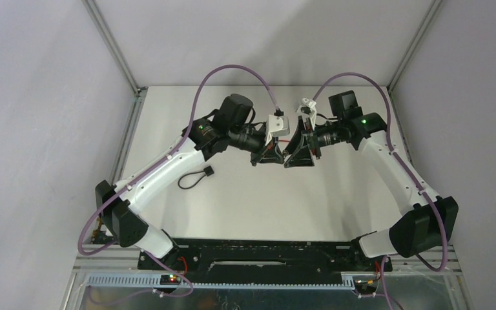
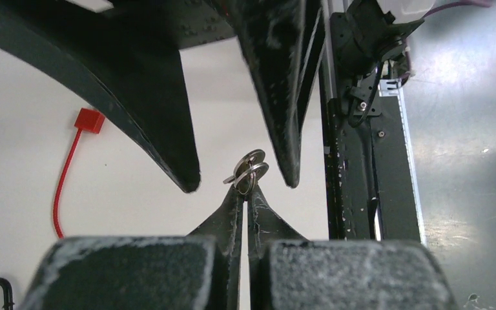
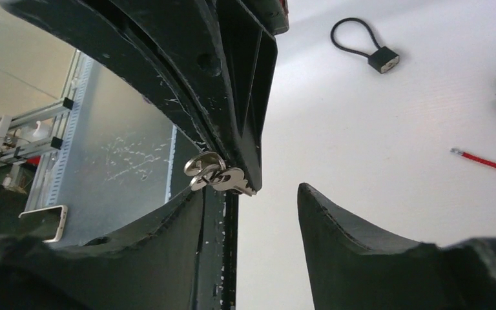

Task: Unlock with the key

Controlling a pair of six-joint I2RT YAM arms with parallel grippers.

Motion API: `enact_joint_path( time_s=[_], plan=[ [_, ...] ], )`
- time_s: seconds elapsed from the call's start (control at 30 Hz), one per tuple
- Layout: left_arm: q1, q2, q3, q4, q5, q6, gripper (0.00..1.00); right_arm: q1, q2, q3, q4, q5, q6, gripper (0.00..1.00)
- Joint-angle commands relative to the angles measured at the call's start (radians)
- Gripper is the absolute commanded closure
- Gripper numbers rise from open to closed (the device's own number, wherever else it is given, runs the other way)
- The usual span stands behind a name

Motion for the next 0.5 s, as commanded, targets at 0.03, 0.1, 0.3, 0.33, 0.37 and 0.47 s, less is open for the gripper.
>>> enact_joint_path(
  time_s=[0.03, 0.1, 0.3, 0.33, 0.37, 0.47],
  plan=[
    [-0.003, -0.052, 0.002, 0.047, 0.067, -0.038, 1.00, 0.037, -0.026, -0.008, 0.048, -0.027, -0.011, 0.48],
    [-0.004, -0.052, -0.001, 0.046, 0.066, -0.038, 1.00, 0.040, -0.030, -0.008, 0.063, -0.034, 0.000, 0.56],
    [-0.002, -0.054, -0.014, 0.046, 0.046, -0.026, 1.00, 0.038, -0.051, -0.008, 0.057, -0.039, -0.006, 0.78],
    [0.000, -0.053, -0.016, 0.043, 0.041, -0.023, 1.00, 0.036, -0.055, -0.008, 0.050, -0.034, -0.012, 0.79],
    [0.001, -0.051, -0.017, 0.042, 0.039, -0.020, 1.00, 0.035, -0.060, -0.008, 0.042, -0.027, -0.019, 0.79],
    [0.005, -0.046, -0.017, 0.037, 0.039, -0.018, 1.00, 0.024, -0.074, -0.008, 0.025, -0.013, -0.034, 0.73]
  ],
)
